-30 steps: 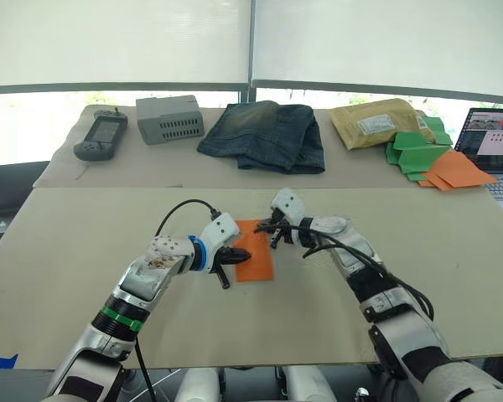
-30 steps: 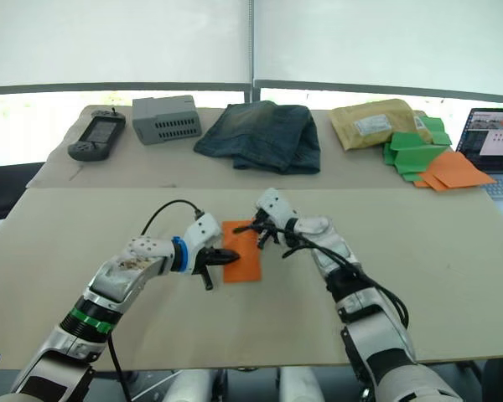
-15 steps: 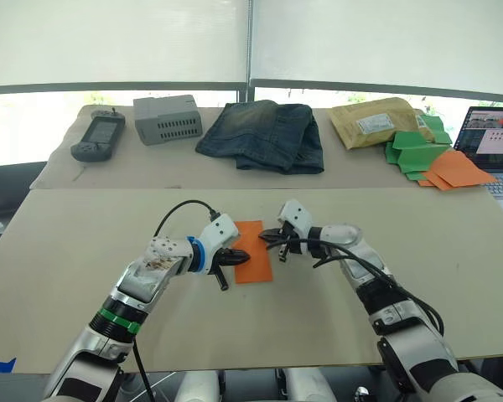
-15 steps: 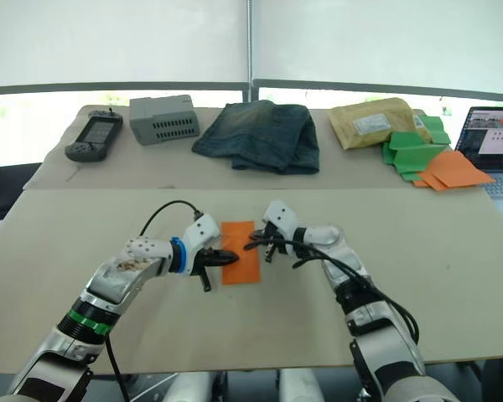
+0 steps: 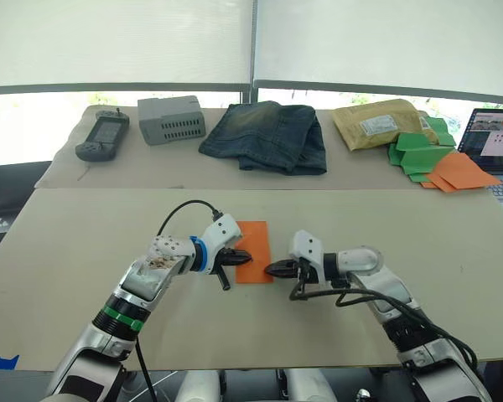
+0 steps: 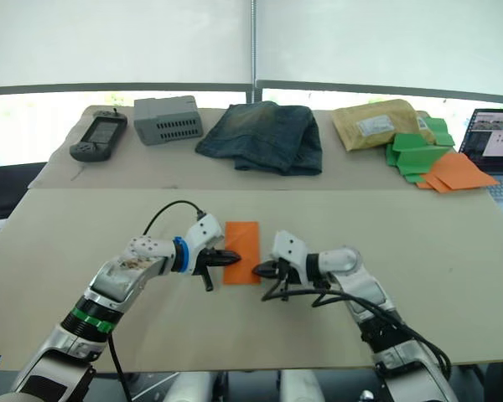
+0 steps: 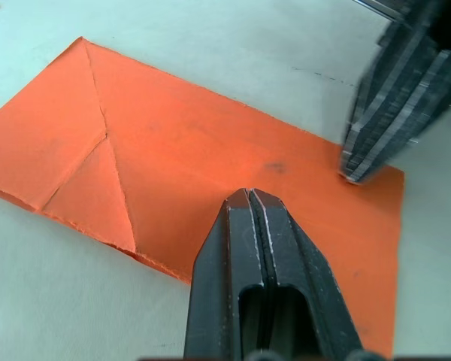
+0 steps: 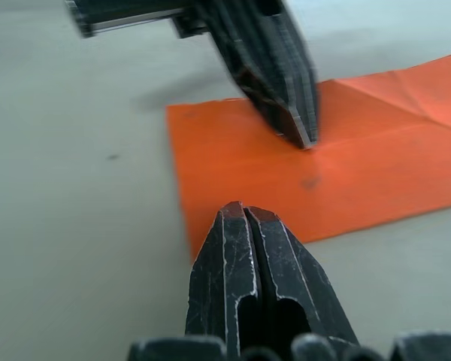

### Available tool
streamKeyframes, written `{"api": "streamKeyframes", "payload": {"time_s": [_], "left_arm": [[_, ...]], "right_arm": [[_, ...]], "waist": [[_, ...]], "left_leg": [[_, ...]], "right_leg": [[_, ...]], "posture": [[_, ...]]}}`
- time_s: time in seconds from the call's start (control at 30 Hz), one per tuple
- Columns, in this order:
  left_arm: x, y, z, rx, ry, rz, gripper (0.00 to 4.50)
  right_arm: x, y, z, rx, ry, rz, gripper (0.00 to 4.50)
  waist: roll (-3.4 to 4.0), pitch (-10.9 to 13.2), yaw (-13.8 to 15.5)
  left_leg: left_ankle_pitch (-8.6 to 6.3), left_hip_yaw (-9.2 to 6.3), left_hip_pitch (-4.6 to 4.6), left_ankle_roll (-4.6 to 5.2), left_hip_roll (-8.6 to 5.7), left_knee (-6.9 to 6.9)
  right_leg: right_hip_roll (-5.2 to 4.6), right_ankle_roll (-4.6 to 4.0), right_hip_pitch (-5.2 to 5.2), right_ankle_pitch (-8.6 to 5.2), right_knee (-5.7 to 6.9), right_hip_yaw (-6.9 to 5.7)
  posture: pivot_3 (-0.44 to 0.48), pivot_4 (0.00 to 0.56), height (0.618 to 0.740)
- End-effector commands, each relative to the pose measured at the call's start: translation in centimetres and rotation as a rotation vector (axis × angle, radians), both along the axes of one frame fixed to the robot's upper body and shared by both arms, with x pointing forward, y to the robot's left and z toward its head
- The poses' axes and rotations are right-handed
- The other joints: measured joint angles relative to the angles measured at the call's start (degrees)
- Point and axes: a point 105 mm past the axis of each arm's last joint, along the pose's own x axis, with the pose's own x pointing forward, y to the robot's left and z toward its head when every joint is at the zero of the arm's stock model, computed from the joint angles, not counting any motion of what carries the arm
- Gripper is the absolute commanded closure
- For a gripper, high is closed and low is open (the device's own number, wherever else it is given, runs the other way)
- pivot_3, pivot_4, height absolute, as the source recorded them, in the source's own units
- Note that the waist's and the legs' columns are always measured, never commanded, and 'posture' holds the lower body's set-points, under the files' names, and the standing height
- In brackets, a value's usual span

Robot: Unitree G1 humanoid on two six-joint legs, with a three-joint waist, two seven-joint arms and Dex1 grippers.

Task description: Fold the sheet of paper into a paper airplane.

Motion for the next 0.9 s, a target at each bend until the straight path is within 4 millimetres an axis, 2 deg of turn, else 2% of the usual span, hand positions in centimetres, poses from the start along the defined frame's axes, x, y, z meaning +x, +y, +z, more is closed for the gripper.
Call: {"api": "streamKeyframes", "payload": {"time_s": [0.03,0.17,0.27,0.47,0.57,0.67,0.73,0.9], "left_arm": [[-0.4,0.3,-1.6,0.040,0.052,0.015,4.50],[-0.4,0.3,-1.6,0.036,0.054,0.017,4.50],[-0.4,0.3,-1.2,0.006,0.057,0.029,4.50],[-0.2,1.2,-0.3,-0.020,0.053,0.043,4.50],[-0.2,1.2,0.1,-0.032,0.049,0.048,4.50],[0.0,1.3,0.6,-0.055,0.044,0.060,4.50],[0.1,1.3,1.0,-0.070,0.042,0.067,4.50],[0.1,2.1,1.5,-0.053,0.013,0.069,4.50]], "right_arm": [[-2.5,0.1,-2.5,-0.067,0.136,0.064,4.46],[-2.4,0.2,-2.1,-0.068,0.117,0.056,4.46],[-1.2,0.3,0.5,0.016,0.077,0.020,4.46],[-0.4,0.9,5.2,0.151,0.041,0.009,4.46],[0.1,1.3,6.3,0.188,0.038,-0.005,4.46],[1.0,2.0,5.9,0.166,0.027,-0.036,4.46],[1.7,2.1,4.1,0.085,0.009,-0.059,4.46],[2.4,2.8,1.3,-0.006,0.005,-0.065,4.46]], "waist": [[-0.01,-0.01,0.06],[-0.02,-0.02,0.06],[-0.03,-0.02,0.06],[-0.02,0.05,-0.09],[-0.03,0.09,-0.23],[-0.03,0.10,-0.23],[-0.03,0.10,-0.16],[-0.05,0.17,-0.19]], "left_leg": [[0.00,0.00,0.00,0.00,0.00,0.00],[0.00,-0.02,0.00,0.00,0.00,0.00],[0.00,-0.03,-0.02,0.00,0.01,0.00],[0.00,-0.04,-0.25,0.00,0.01,0.00],[0.00,-0.04,-0.29,0.00,0.02,0.00],[0.00,-0.09,-0.29,0.00,0.05,-0.03],[0.00,-0.09,-0.32,0.00,0.04,-0.07],[0.00,-0.07,-0.43,0.00,-0.01,-0.05]], "right_leg": [[0.00,0.00,0.00,0.00,0.00,0.00],[0.00,-0.01,0.00,-0.01,-0.01,-0.04],[0.00,-0.01,-0.02,-0.01,0.00,-0.06],[0.00,-0.01,-0.21,0.00,-0.01,-0.06],[0.01,0.00,-0.28,0.00,-0.01,-0.06],[0.05,-0.03,-0.28,-0.02,-0.01,-0.13],[0.05,-0.05,-0.33,-0.02,-0.01,-0.13],[-0.02,-0.06,-0.40,-0.02,-0.05,-0.12]], "posture": [[0.000,0.150,0.722],[0.000,0.150,0.722],[0.000,0.150,0.722],[0.000,0.150,0.722],[0.000,0.150,0.722],[0.000,0.150,0.722],[0.000,0.150,0.722],[0.000,0.150,0.722]]}}
